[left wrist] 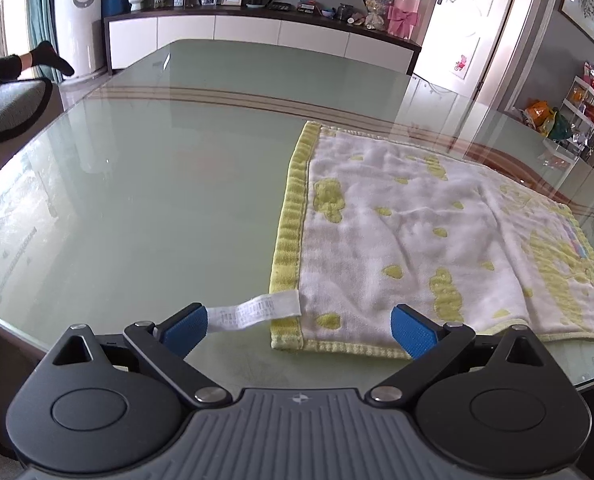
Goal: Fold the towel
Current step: 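Grasp the tagged corner of the yellow dotted towel with the left gripper, then lift the held corner and fold it across the towel with the left gripper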
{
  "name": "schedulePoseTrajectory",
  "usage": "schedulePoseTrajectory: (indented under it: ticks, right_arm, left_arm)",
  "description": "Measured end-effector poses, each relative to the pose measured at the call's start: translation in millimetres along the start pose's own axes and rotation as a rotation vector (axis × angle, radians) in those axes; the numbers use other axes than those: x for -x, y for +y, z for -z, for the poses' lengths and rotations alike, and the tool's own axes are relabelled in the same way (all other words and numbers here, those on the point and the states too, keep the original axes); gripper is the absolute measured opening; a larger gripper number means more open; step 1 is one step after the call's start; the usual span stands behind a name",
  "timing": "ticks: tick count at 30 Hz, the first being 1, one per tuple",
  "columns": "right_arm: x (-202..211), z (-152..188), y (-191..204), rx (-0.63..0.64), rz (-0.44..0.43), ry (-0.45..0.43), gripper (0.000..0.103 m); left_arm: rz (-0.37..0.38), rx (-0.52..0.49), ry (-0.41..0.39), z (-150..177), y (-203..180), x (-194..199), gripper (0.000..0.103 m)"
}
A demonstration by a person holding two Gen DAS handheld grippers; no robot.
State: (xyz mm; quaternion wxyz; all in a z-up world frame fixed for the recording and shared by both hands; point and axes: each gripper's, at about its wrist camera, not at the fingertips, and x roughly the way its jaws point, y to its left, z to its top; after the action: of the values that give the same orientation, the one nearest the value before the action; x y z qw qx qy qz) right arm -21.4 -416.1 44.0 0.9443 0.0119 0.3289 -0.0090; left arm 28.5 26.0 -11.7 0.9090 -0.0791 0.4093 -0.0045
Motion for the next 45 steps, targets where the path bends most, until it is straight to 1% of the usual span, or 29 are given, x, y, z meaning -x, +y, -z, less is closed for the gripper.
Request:
schedulePoseTrajectory:
  ticks: [5, 8, 9, 10, 14, 17, 19, 20, 22, 24, 28, 32, 34, 37, 42, 45]
  right_arm:
    - [-1, -1, 1, 0.002, -0.002, -0.001, 0.101]
    - [-2, 0, -1, -0.005, -0.011, 0.004, 0.101]
    - [-3, 0, -1, -0.006, -0.015, 0.007, 0.101]
    - [-3, 0, -1, -0.007, -0.018, 0.009, 0.100]
    - [-6, 1, -3, -0.012, -0.032, 0.018, 0.100]
    - [-6, 2, -3, -0.009, -0.040, 0.016, 0.100]
    - [-6, 2, -3, -0.007, -0.043, 0.015, 0.100]
    - [-6, 2, -2, -0.006, -0.045, 0.015, 0.100]
    - [-6, 2, -2, -0.005, -0.048, 0.015, 0.100]
    - [-6, 2, -2, -0.003, -0.052, 0.014, 0.100]
    - [-6, 4, 0, -0.006, -0.059, 0.012, 0.100]
    - [-5, 4, -1, -0.008, -0.065, 0.012, 0.099]
    - [-4, 5, -2, -0.009, -0.068, 0.012, 0.099]
    - [-3, 5, -3, -0.012, -0.070, 0.011, 0.099]
    - [-5, 4, -5, -0.021, -0.072, 0.012, 0.097]
    - [-6, 4, -7, -0.029, -0.075, 0.016, 0.094]
  left_arm:
    - [-0.025, -0.020, -0.013, 5, -6, -7, 0.094]
    - [-0.037, -0.042, -0.021, 8, -11, -6, 0.089]
    - [-0.035, -0.045, -0.025, 8, -12, -5, 0.085]
    - [-0.033, -0.046, -0.027, 8, -12, -5, 0.082]
    - [-0.018, -0.030, -0.033, 6, -8, -4, 0.076]
    - [-0.005, -0.010, -0.036, 3, -5, -5, 0.066]
    - [0.004, 0.005, -0.035, 4, -3, -6, 0.056]
    - [0.008, 0.013, -0.034, 3, -1, -7, 0.054]
    - [0.015, 0.022, -0.031, 2, 0, -8, 0.041]
    - [0.036, 0.038, -0.026, 3, 2, -9, 0.036]
    - [0.045, 0.040, -0.018, 2, 0, -10, 0.030]
    - [0.039, 0.030, -0.019, 1, -3, -10, 0.029]
    - [0.035, 0.027, -0.021, 2, -5, -10, 0.020]
    - [0.034, 0.031, -0.019, 2, -4, -11, 0.014]
    - [0.044, 0.056, -0.021, 3, -1, -11, 0.010]
    - [0.052, 0.061, -0.037, 1, -1, -8, 0.009]
